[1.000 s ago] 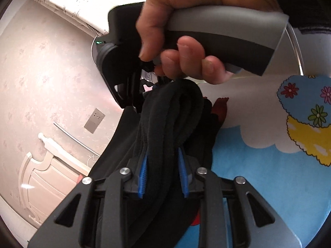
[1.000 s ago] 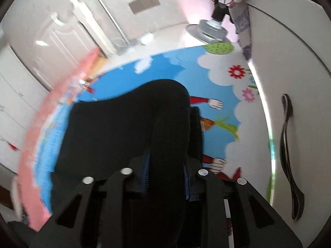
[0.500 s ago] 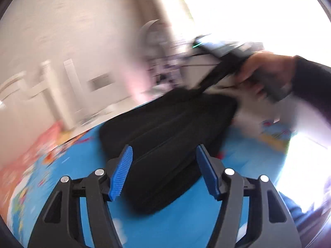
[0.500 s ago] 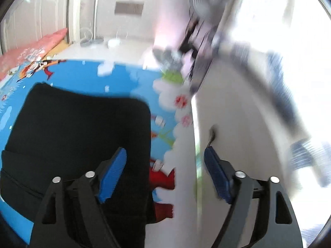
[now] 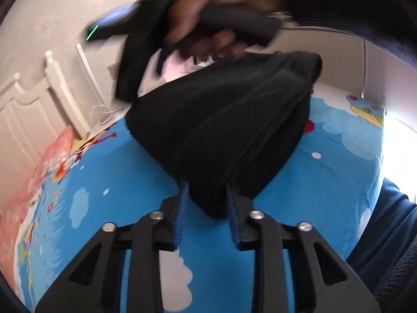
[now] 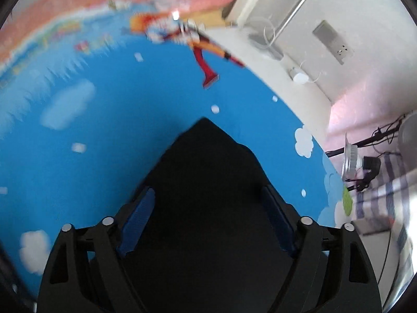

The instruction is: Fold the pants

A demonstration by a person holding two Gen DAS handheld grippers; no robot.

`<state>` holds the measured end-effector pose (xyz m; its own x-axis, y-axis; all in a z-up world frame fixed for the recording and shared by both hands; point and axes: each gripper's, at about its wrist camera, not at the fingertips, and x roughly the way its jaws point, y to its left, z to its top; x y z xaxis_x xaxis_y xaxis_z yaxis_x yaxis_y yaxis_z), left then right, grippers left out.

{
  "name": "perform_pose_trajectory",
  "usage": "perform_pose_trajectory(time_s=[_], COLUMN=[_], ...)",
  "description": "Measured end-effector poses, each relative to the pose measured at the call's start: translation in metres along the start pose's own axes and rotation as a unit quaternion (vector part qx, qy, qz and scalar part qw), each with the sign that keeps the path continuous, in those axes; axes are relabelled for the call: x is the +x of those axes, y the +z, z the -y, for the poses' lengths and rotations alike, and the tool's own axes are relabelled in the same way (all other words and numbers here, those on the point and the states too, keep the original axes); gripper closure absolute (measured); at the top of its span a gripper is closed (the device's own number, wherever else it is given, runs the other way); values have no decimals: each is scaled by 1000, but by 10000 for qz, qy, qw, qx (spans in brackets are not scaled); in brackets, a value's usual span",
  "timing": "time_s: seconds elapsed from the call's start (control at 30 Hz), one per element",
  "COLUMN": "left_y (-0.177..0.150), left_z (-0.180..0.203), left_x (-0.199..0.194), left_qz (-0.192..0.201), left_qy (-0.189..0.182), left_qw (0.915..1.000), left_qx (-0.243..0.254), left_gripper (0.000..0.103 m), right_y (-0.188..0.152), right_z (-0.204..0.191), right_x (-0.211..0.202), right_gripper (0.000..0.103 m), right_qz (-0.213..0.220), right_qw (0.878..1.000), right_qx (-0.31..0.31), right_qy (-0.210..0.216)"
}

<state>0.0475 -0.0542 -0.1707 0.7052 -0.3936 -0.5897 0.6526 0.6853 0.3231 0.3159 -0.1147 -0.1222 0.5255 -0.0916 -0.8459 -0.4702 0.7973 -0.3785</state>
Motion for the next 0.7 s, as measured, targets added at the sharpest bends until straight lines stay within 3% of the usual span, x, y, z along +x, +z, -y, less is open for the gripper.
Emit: perform_pose_trajectory(time_s=[0.1, 0.23, 0.37, 0.53, 0.63, 0.7], left_y=[-1, -9, -9, -7, -2, 1], left_z=[28, 49, 57, 54, 43, 22], left_x=[1, 1, 4, 2, -2, -12], left_qz=[-69, -80, -46, -68, -44, 41], left_qy=[409, 759, 871, 835, 715, 370], left_qw=[9935, 9840, 9842, 9896, 9945, 9992], left_qx=[1063, 1610, 1541, 1172, 768, 126], left_gripper=[96, 97, 97, 97, 95, 91], right_y=[-4, -14, -11, -11, -13, -13], right_z=[4, 5, -6, -4, -9, -13], right_x=[20, 19, 18, 16, 13, 13], right_gripper=[21, 17, 15, 7, 7, 7], right_qz=[64, 343, 596, 666, 762, 787], right_qw=[9996, 9976, 9932, 9896, 9877, 9854], right_qx=[279, 546, 668, 772, 667, 595], right_qy=[-13, -234, -751, -1014, -1194, -1389])
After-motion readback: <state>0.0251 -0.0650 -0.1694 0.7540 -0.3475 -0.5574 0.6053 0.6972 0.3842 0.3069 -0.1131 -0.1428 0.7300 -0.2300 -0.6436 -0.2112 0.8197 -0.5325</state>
